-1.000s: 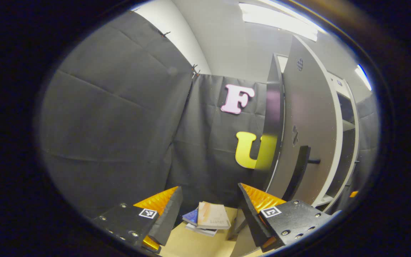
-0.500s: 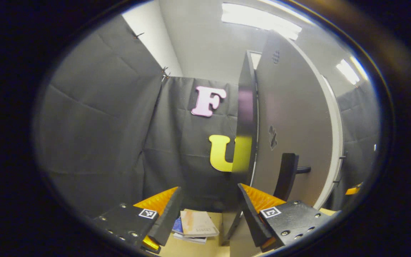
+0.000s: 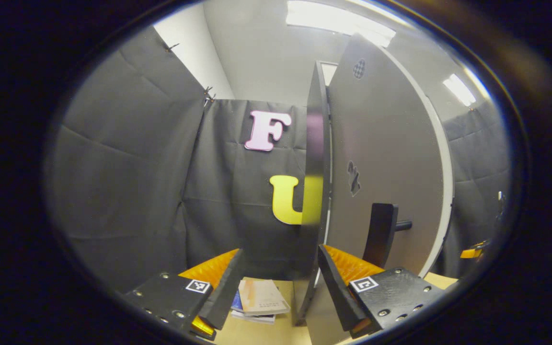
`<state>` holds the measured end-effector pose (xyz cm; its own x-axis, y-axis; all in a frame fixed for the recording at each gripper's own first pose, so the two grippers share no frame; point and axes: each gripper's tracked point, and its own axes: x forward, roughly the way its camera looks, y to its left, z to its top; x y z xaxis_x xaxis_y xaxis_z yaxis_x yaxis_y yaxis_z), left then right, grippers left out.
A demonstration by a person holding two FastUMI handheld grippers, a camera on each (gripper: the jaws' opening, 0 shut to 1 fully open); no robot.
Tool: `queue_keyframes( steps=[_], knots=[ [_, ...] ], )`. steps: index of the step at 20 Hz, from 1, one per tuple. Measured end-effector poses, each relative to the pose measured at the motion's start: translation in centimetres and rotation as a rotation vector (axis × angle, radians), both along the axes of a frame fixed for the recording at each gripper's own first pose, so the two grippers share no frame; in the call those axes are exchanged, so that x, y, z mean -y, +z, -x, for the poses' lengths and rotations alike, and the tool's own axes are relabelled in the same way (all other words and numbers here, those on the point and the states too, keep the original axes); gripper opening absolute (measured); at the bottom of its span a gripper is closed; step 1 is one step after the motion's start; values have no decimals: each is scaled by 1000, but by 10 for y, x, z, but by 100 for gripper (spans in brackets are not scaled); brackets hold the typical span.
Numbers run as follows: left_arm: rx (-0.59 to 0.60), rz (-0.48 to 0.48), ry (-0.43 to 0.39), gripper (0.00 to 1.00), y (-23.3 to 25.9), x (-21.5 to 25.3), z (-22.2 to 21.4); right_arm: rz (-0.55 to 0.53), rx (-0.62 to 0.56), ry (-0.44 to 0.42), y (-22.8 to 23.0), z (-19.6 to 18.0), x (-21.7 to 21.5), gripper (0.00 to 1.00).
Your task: Grab one shoe with the right hand and put it into the shoe cabinet, grab the other shoe with the left hand and put it into the shoe cabinet; then close the right door with the right hand and the left door with the left hand.
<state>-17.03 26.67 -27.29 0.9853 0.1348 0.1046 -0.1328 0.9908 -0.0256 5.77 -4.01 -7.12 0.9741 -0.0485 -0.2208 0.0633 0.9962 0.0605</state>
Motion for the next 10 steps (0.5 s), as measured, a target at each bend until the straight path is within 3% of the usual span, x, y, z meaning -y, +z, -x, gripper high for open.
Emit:
queue_keyframes(
  steps=[1,10],
  knots=[
    [0,-5,-14,90,1,6,-3,4,4,5,1,0,-2,94],
    [-5,-22,-87,90,-2,63,-14,12,6,-8,1,11,-3,94]
  ],
)
